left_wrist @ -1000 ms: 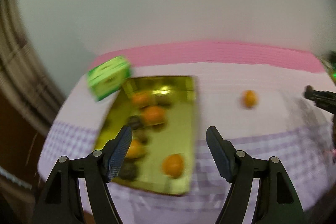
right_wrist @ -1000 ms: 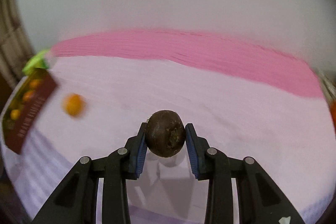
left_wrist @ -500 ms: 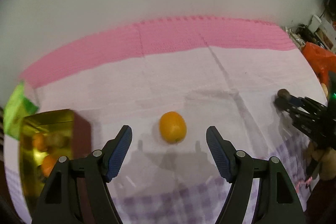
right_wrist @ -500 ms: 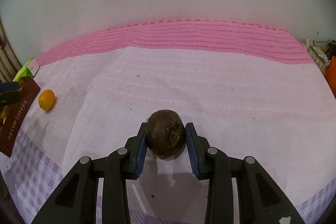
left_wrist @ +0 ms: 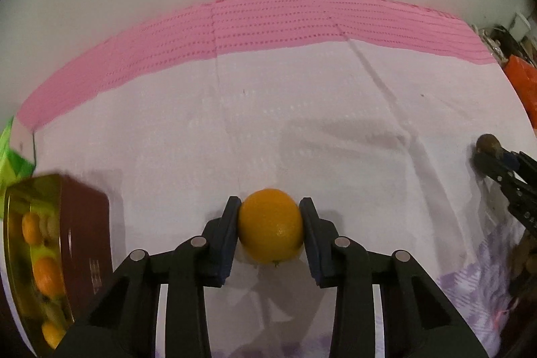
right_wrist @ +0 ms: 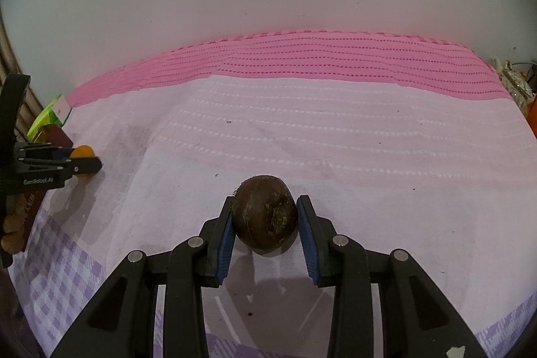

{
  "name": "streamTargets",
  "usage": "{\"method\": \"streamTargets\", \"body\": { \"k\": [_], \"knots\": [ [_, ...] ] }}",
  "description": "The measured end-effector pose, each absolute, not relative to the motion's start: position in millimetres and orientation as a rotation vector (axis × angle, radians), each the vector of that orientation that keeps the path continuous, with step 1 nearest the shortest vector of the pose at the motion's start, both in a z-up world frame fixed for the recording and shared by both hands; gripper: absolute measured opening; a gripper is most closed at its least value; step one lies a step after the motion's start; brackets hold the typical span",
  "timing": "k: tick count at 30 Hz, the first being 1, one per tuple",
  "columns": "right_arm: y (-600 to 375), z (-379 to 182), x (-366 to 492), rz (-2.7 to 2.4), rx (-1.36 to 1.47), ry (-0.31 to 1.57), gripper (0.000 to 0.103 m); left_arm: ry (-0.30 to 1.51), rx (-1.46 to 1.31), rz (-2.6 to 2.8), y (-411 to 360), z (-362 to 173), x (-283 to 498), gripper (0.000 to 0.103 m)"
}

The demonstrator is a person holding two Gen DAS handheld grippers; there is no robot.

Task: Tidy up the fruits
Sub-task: 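Carry the orange into the tray and open the left gripper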

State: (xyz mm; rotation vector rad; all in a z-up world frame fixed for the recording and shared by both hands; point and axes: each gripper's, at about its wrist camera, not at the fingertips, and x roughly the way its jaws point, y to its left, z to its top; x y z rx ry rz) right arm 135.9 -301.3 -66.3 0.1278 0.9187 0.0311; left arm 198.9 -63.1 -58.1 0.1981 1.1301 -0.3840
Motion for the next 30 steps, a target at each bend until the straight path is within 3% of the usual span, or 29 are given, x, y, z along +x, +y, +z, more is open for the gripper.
{"method": "streamTargets", "body": {
  "k": [13, 23, 30],
  "knots": [
    [-296.2, -66.5, 136.1, 0.012, 0.089, 0.926, 0.033, 1.067, -0.031, -0.277, 35.4, 7.0, 66.8, 0.037],
    [-288.9, -66.9, 136.4, -0.013, 0.033, 0.934, 0.033, 0.970, -0.051, -0.019, 120.5, 25.6, 76.2, 0.037],
    [-287.4, -67.5, 136.9, -0.021, 0.015, 0.937, 0.033, 0.901, 0.025, 0.072, 138.0, 24.1, 76.9, 0.037]
  ]
}}
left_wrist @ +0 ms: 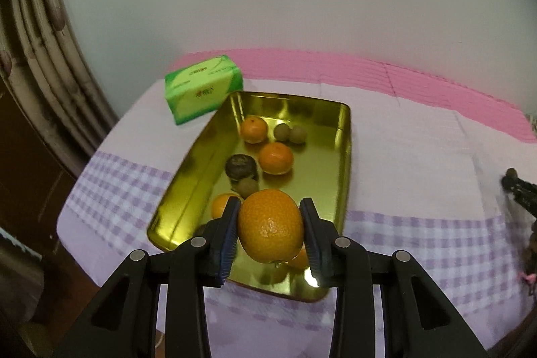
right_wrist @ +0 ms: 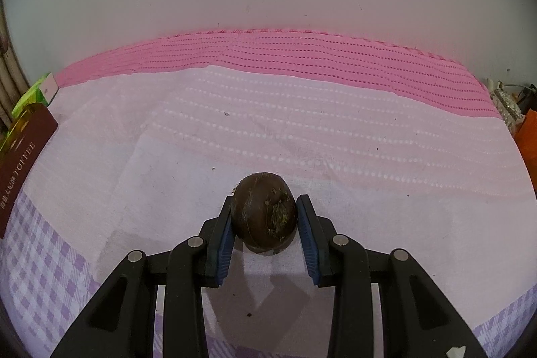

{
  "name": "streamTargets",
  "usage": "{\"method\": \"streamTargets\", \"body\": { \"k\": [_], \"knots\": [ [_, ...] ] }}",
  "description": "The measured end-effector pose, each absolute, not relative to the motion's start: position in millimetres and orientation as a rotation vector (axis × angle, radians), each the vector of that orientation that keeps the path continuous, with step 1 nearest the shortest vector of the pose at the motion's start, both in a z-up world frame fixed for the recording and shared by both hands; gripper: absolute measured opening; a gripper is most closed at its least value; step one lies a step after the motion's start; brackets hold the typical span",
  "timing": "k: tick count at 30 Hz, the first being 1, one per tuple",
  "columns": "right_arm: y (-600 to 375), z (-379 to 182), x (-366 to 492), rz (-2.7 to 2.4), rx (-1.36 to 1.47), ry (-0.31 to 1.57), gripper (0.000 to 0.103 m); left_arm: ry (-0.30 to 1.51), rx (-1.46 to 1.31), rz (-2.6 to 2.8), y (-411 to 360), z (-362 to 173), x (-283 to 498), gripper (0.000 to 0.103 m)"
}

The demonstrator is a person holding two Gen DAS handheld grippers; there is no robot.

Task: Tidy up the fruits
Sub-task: 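Carry the orange into the tray and open the left gripper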

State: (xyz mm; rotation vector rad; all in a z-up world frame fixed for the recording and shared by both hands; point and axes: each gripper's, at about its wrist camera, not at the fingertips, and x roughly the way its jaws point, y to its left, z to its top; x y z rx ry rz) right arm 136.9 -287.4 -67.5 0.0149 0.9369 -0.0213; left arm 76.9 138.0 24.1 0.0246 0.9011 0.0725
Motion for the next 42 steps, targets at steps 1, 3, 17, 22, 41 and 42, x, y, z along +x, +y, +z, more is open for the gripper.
{"method": "streamTargets", "body": {
  "k": [1, 3, 17, 22, 41, 42],
  "knots": [
    [-286.7, -67.4, 137.3, -0.023, 0.011, 0.937, 0.033, 0.897, 0.028, 0.078, 140.1, 23.4, 78.0, 0.037],
    [-286.6, -67.5, 137.7, -0.023, 0.009, 0.937, 0.033, 0.896, 0.033, 0.085, 143.1, 22.6, 81.5, 0.037],
    [-285.8, -67.7, 137.2, -0.023, 0.010, 0.936, 0.033, 0.960, 0.054, 0.112, 149.2, -5.9, 100.6, 0.037],
    [-285.7, -67.7, 137.3, -0.023, 0.010, 0.936, 0.033, 0.973, 0.050, 0.118, 151.9, -10.7, 103.5, 0.037],
    [-286.2, -67.8, 137.5, -0.023, 0.009, 0.936, 0.033, 0.998, 0.065, 0.120, 150.3, -19.6, 106.7, 0.037],
    [-286.2, -67.7, 137.5, -0.023, 0.010, 0.936, 0.033, 0.997, 0.065, 0.119, 150.3, -19.6, 106.7, 0.037]
  ]
}}
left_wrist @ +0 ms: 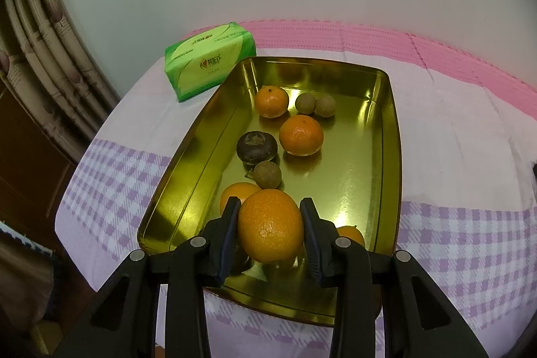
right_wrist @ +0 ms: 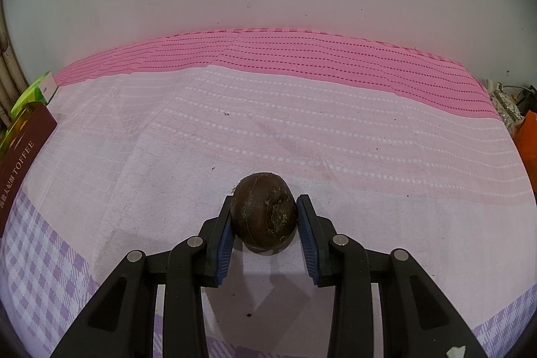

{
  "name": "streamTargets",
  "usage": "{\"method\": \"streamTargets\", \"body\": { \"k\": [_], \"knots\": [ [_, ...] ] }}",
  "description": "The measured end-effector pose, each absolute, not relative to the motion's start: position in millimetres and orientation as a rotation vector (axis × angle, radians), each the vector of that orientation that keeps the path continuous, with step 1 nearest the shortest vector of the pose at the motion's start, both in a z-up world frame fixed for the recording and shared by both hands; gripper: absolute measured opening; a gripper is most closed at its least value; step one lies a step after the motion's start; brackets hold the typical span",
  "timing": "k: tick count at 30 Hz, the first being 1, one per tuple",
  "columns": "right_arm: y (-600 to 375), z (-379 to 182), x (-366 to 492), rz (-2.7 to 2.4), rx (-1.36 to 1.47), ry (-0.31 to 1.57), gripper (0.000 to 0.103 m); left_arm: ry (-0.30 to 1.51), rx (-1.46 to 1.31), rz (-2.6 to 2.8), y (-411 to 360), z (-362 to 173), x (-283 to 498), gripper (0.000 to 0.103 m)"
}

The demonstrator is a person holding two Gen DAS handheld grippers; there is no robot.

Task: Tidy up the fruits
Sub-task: 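Carry the orange into the tray and open the left gripper, then carry the brown fruit over the tray and open the right gripper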

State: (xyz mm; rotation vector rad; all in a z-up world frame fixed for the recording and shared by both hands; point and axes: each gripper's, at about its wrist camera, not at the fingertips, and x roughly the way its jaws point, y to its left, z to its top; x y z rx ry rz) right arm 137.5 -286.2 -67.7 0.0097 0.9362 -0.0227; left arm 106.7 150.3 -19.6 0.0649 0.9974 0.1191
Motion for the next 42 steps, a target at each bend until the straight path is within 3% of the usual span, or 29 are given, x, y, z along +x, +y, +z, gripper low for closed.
{"method": "streamTargets", "body": {
  "k": [42],
  "knots": [
    [-227.7, -40.0, 121.7, 0.112, 0.084, 0.934, 0.032, 0.986, 0.100, 0.136, 152.5, -7.7, 100.5, 0.038]
  ]
}}
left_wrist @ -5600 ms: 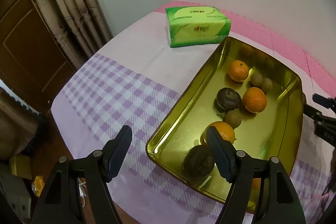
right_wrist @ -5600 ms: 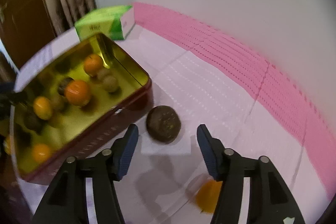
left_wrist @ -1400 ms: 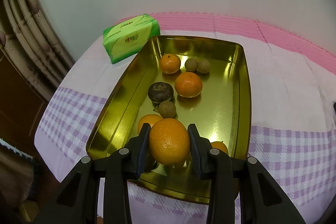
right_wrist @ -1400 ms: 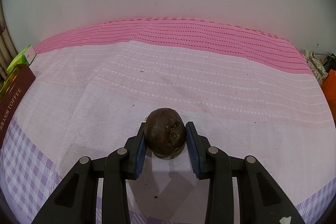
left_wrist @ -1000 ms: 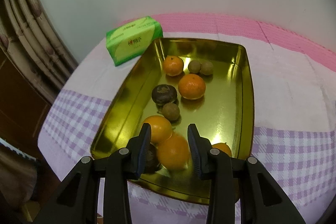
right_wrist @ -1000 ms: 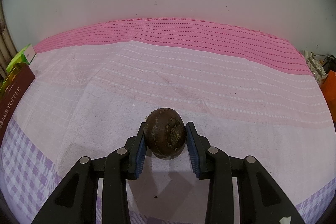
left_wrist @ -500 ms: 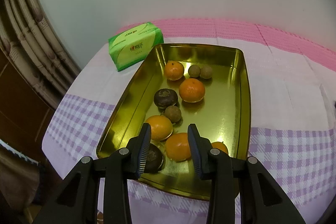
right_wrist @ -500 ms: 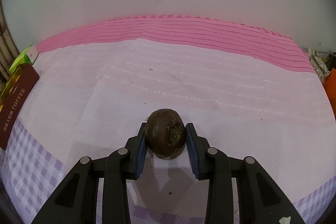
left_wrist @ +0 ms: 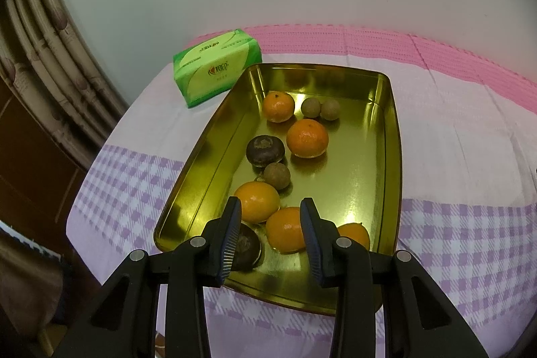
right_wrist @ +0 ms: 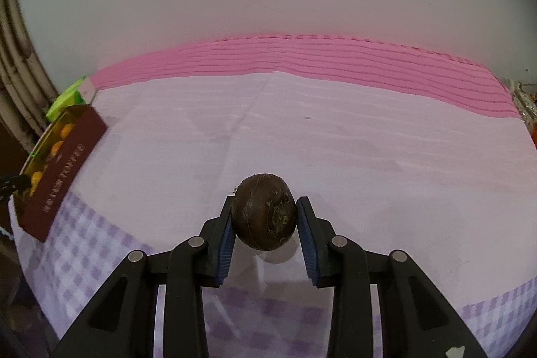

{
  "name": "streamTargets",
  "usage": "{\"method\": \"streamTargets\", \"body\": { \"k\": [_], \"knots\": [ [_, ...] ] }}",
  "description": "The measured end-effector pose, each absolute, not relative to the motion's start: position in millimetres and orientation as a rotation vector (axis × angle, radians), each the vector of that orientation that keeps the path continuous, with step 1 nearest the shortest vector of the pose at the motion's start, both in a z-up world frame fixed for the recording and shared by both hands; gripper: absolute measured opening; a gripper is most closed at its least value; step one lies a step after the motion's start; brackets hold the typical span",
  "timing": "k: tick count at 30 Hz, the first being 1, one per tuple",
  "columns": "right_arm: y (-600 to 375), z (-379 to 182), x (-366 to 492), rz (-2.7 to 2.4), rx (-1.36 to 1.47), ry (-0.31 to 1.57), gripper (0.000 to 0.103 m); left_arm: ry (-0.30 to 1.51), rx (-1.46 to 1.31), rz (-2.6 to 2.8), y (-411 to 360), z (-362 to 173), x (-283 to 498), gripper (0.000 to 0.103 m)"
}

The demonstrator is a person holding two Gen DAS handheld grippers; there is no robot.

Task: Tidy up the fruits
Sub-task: 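Carry the brown fruit over the tray and open the right gripper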

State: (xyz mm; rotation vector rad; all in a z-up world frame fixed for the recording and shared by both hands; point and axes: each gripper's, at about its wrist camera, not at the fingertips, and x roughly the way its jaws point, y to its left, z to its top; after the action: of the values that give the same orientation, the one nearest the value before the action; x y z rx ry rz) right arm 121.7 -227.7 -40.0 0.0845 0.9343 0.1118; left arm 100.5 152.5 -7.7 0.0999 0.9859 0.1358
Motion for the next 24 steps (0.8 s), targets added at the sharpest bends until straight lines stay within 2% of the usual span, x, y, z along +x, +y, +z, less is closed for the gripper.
{"method": "streamTargets", "body": {
  "k": [5, 10, 24],
  "knots": [
    [-198.1, -32.2, 116.6, 0.166, 0.072, 0.924, 0.032, 0.993, 0.092, 0.141, 154.7, -7.2, 102.1, 0.040],
    [-173.5, -21.1, 114.0, 0.224, 0.073, 0.908, 0.032, 0.996, 0.085, 0.156, 158.5, -6.2, 102.1, 0.053],
    [-89.4, 17.3, 113.2, 0.417, 0.047, 0.857, 0.032, 0.995, 0.054, 0.192, 175.5, -0.5, 103.8, 0.056]
  ]
}}
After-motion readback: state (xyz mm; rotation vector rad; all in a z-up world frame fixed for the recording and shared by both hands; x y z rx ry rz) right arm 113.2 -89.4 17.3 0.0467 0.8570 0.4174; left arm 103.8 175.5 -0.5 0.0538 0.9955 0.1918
